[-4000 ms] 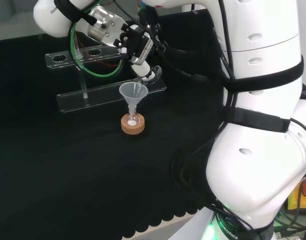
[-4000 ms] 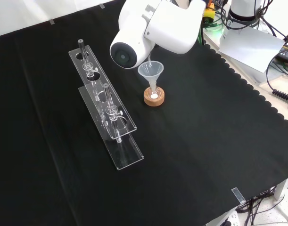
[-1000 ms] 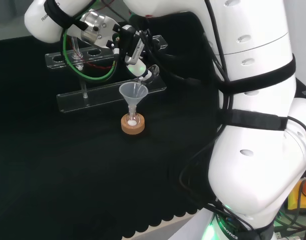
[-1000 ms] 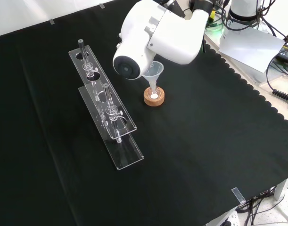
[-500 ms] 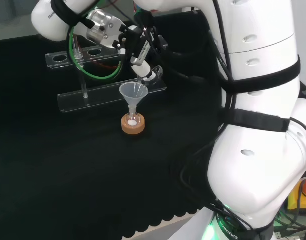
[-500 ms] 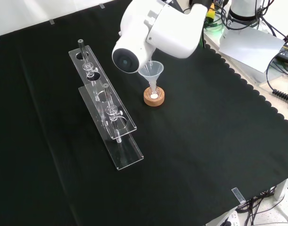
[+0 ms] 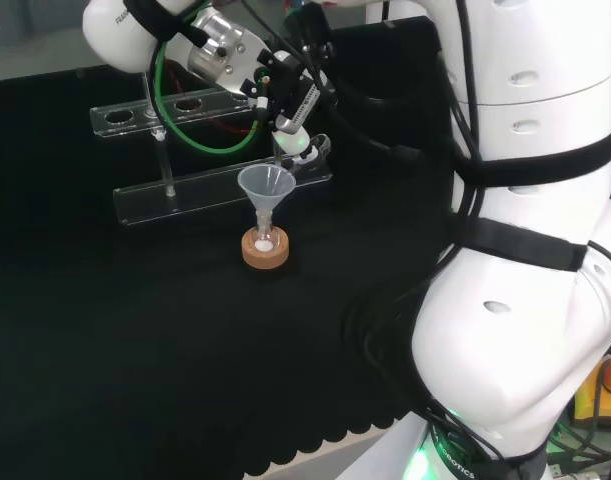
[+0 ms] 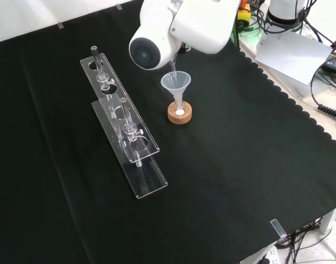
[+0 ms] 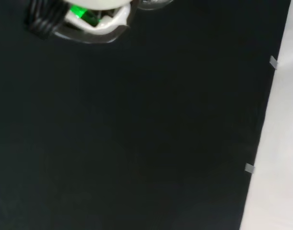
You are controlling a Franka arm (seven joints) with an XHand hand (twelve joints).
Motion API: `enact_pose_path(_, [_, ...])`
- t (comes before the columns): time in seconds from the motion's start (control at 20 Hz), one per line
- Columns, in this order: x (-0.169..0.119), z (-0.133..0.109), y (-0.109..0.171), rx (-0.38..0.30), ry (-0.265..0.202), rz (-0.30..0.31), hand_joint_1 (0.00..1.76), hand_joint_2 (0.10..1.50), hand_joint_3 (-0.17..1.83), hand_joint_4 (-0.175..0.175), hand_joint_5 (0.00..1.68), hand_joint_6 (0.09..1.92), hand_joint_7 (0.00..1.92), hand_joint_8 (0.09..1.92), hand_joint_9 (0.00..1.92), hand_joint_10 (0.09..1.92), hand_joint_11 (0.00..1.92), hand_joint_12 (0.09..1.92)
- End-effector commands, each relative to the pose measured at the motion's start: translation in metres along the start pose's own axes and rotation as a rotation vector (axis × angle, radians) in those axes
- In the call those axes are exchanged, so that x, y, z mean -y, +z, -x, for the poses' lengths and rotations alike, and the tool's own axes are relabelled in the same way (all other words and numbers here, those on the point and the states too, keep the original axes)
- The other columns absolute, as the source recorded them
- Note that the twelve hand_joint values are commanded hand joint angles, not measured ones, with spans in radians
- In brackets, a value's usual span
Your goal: Pour all the NaCl from the weighing funnel into the round-bottom flask.
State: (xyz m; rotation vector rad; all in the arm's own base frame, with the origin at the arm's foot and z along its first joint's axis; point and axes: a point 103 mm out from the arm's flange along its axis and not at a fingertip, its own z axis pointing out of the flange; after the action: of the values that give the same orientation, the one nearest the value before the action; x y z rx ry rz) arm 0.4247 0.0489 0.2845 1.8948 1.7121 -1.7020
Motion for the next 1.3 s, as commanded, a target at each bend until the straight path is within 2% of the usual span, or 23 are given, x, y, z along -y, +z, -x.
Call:
enact_pose_path(0.05, [-0.004, 0.007, 0.013, -0.101, -0.015, 0.027, 1.08, 0.67, 0.76, 0.175, 1.13, 0.98, 0.55, 0.65, 0.86, 0.44, 0.63, 1.18])
enact_pose_path(0.3, [-0.007, 0.013, 0.022, -0.151, -0.014, 0.036, 1.08, 0.67, 0.76, 0.175, 1.12, 0.98, 0.55, 0.65, 0.86, 0.45, 0.63, 1.18])
enact_pose_path(0.5, [-0.007, 0.017, 0.027, -0.195, -0.005, 0.067, 1.08, 0.67, 0.76, 0.175, 1.12, 0.98, 0.55, 0.65, 0.87, 0.45, 0.63, 1.18])
enact_pose_path(0.9, [-0.008, 0.017, 0.030, -0.241, -0.004, 0.086, 1.08, 0.68, 0.76, 0.175, 1.12, 0.98, 0.56, 0.66, 0.88, 0.46, 0.65, 1.18])
enact_pose_path(1.3, [-0.012, 0.020, 0.040, -0.323, -0.020, 0.096, 1.08, 0.68, 0.76, 0.175, 1.12, 0.99, 0.56, 0.66, 0.89, 0.46, 0.66, 1.17])
